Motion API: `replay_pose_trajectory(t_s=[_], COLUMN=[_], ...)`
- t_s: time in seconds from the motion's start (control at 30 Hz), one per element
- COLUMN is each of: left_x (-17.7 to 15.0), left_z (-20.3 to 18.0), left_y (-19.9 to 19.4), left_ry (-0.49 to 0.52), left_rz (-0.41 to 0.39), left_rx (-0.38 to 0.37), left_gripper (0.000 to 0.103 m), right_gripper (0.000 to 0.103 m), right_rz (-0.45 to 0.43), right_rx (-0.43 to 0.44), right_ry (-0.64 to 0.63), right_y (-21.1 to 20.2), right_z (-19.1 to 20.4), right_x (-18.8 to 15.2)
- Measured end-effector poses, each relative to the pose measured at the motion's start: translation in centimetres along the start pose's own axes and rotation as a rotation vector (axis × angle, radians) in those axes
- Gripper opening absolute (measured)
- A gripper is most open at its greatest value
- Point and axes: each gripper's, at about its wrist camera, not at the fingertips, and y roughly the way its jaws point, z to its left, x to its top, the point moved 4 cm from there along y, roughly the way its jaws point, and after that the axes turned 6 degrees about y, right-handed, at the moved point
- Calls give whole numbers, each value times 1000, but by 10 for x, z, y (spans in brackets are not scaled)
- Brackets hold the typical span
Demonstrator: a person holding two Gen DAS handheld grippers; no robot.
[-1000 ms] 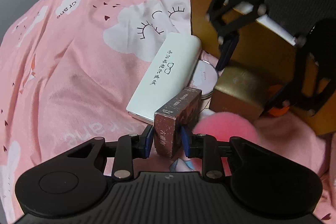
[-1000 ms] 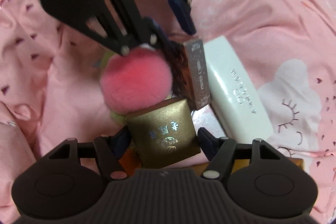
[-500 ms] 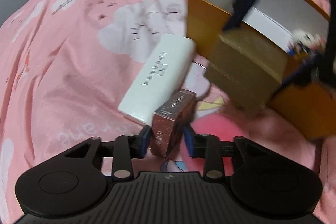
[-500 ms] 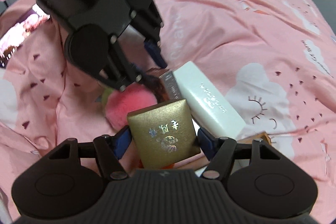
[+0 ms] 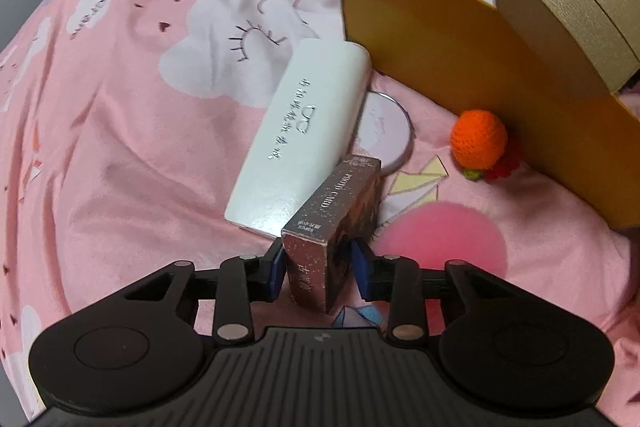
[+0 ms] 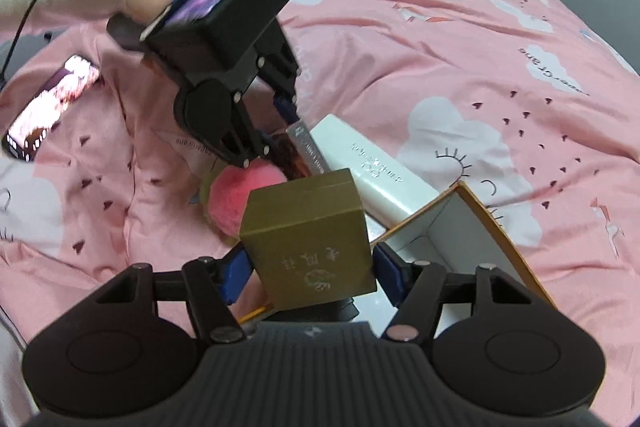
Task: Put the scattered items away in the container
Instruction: 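Carry the red box with left gripper while right carries the gold box over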
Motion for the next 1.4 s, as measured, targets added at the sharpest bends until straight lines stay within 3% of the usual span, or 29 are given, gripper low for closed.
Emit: replay_pose_trajectory(t_s=[0.27, 0.5, 0.7, 1.03, 1.23, 1.4], left_x=[3, 11, 22, 62, 96, 121], left_z=[0, 6, 0, -33, -69, -85], left_y=[-31, -67, -111, -181, -172, -138], left_ry=[-208, -332, -387, -422, -414, -443], left_rz=[-62, -90, -148, -273, -245, -160], left_rx=[-47, -28, -3, -97, -237, -257], left_gripper=[28, 26, 25, 25, 25, 25], right_gripper=[65, 64, 64, 64, 64, 64], right_rz=[-104, -166, -192, -209, -224, -231], right_rx=[-11, -39, -74, -176, -200, -202], right_ry=[185, 334, 421, 459, 488, 533], right_y=[-21, -45, -58, -68, -71, -69], right_z=[-20, -37, -45, -52, -58, -67], right_x=[-16, -46, -73, -101, -115, -129])
